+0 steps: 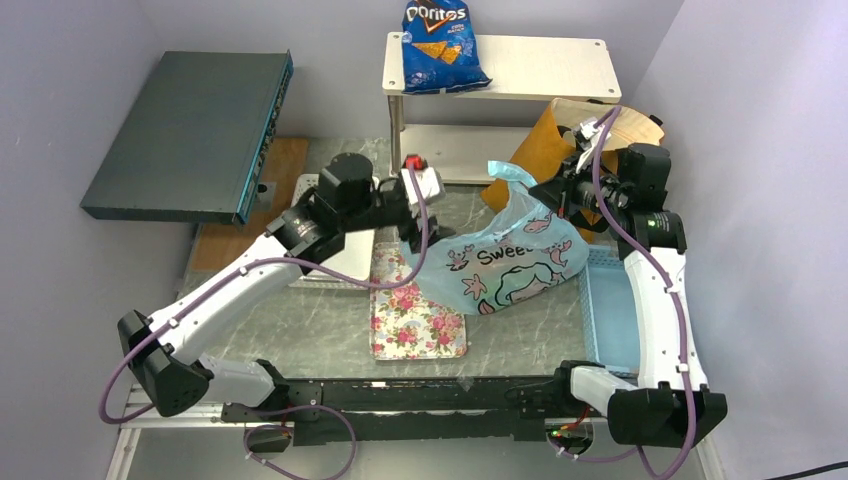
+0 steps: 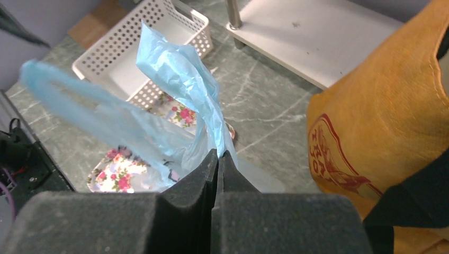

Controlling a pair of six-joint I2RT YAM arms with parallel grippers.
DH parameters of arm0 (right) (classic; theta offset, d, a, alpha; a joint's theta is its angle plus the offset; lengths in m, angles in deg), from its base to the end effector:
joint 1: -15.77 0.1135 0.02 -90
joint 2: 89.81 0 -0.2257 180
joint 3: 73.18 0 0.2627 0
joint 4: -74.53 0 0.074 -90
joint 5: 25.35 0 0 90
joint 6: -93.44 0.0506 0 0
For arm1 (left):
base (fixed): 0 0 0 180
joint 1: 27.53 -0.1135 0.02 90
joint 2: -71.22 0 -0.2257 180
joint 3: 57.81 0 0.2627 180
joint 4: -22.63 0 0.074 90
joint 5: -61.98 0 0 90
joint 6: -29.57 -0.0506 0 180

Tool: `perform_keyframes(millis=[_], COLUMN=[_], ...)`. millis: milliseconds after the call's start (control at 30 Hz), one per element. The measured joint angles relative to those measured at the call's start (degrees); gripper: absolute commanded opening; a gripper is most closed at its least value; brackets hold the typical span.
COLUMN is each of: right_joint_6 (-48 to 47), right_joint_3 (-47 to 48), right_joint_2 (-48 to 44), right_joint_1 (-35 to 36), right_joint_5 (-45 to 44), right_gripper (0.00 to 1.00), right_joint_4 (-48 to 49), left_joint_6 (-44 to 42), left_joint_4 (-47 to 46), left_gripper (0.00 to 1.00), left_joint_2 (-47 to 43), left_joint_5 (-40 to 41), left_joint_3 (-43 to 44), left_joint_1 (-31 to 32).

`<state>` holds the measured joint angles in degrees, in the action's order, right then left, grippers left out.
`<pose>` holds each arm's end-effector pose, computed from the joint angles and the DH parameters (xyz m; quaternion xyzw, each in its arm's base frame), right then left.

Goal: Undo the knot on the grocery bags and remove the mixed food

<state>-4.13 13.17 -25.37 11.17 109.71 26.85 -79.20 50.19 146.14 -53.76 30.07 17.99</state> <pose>0.2672 0.0144 0.3674 -0.2239 0.7768 0.2707 0.5227 0.2176 -0.2530 0.3602 0.5257 0.5806 -0.3094 0.5392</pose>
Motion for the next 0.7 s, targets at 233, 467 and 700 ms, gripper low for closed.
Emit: perform_keyframes(millis=[233, 467, 700], right_joint_6=[1.2, 1.1, 0.0], right_joint_3=[0.5, 0.5, 1.1], right_joint_2=[-0.7, -1.0, -2.4], right_joint_1=[0.3, 0.3, 0.4], right_joint_5=[4.2, 5.0, 5.0], right_gripper=[0.0, 0.0, 0.0], right_joint_4=[1.2, 1.0, -1.5], left_joint_6=[11.6, 19.9, 27.5], left_joint_4=[-3.9, -6.2, -9.5], left_gripper=[0.84, 0.77, 0.0], left_joint_2=[9.5, 23.4, 30.5], left_joint_5=[-2.1, -5.2, -8.6], left_joint_3=[13.9, 15.4, 17.4], left_joint_1=[0.0, 0.3, 0.6])
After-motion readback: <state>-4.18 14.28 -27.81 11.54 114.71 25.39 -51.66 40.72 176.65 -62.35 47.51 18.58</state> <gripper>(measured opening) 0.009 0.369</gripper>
